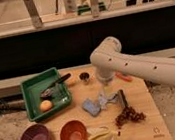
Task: Place brush in table surface
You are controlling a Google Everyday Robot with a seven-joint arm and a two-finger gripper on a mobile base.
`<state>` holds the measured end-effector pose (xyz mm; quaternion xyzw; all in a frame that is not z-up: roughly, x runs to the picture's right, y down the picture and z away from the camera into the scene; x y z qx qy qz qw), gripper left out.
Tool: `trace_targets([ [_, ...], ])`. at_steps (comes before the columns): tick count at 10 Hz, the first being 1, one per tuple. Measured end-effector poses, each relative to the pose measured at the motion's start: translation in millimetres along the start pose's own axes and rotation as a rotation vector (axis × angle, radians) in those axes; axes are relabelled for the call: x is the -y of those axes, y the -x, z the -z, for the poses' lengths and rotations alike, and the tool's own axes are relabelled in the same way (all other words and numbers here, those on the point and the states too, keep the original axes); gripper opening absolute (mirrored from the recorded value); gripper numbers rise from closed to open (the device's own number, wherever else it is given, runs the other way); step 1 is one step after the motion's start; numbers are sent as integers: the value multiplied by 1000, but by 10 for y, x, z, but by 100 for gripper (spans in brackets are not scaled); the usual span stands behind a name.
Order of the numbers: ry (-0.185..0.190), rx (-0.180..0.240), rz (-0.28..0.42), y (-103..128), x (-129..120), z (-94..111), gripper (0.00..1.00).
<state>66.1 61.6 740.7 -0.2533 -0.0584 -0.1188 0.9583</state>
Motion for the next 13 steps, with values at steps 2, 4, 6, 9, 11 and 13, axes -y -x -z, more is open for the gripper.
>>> trace_targets([
  [2,-2,11,17,159,134,-59,80],
  [4,-1,13,27,197,190,-98,80],
  [6,-5,24,43,323,310,-150,80],
  [9,-7,32,62,477,546,-268,80],
  [11,0,41,68,518,535,-332,80],
  [13,4,51,86,599,607,-400,80],
])
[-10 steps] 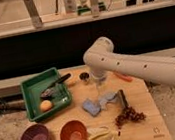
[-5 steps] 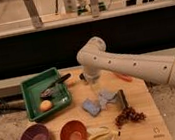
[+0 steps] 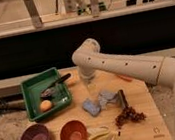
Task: Place brush in table surface
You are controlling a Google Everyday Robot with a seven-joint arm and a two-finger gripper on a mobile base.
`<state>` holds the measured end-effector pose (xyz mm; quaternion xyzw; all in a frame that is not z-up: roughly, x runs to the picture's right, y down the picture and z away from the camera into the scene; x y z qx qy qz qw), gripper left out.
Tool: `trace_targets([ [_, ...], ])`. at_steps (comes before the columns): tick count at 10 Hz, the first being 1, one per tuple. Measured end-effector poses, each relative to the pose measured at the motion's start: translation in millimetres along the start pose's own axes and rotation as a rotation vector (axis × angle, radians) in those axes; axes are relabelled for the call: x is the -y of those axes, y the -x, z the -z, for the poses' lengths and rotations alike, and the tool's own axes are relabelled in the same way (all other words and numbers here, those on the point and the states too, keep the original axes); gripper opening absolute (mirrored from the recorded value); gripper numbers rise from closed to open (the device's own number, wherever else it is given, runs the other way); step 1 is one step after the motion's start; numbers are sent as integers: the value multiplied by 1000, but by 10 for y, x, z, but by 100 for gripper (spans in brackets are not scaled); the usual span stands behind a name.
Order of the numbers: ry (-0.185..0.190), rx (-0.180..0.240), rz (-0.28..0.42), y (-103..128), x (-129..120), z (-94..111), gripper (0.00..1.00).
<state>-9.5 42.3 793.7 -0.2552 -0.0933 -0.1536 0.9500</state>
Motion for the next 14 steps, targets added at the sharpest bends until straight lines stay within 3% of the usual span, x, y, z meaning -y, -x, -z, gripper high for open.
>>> trace_targets([
  [14,20,4,156,206,485,-314,80],
])
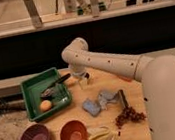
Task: Place brush in table surface
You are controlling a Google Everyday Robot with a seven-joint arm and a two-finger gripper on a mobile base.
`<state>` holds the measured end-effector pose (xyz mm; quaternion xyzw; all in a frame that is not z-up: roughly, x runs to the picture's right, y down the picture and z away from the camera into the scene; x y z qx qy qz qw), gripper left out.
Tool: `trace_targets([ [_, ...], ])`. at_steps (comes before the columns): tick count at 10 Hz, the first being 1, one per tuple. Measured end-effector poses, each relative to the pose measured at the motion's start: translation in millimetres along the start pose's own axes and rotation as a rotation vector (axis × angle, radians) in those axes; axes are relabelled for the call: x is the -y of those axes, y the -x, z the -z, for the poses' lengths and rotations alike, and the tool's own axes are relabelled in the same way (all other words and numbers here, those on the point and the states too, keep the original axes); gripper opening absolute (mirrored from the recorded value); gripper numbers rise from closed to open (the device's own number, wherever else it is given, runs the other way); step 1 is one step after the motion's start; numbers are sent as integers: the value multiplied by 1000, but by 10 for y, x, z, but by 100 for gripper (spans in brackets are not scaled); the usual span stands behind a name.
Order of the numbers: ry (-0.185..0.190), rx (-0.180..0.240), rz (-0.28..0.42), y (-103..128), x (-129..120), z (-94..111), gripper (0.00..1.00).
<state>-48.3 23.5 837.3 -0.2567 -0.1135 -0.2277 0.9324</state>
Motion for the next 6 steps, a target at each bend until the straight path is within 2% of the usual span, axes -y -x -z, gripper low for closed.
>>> trace_targets([
  [6,0,-1,75,-41,118,-137,80],
])
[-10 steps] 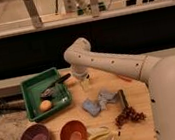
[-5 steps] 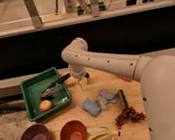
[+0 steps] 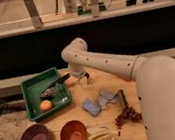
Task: Place brush in table surface
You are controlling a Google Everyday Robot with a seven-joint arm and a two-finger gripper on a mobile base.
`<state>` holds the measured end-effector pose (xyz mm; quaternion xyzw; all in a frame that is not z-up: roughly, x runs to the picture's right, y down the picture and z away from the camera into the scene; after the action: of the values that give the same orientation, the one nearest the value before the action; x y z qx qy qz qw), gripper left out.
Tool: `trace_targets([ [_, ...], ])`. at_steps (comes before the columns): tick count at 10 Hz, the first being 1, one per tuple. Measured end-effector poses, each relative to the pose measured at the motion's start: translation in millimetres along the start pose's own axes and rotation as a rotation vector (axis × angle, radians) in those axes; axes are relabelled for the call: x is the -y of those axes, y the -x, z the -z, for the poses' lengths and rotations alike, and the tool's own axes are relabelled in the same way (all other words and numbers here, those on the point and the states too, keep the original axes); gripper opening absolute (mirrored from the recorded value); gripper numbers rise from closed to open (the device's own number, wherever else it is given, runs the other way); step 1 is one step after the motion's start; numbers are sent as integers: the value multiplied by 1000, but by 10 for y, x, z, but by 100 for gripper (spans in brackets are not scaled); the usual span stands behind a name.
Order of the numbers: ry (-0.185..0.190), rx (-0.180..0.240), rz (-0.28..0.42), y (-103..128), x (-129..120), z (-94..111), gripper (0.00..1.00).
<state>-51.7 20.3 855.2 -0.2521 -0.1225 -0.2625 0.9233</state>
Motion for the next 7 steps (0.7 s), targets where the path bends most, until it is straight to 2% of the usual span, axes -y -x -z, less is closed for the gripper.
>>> trace_targets([
  [7,-18,16,69,-56,108,-97,80],
])
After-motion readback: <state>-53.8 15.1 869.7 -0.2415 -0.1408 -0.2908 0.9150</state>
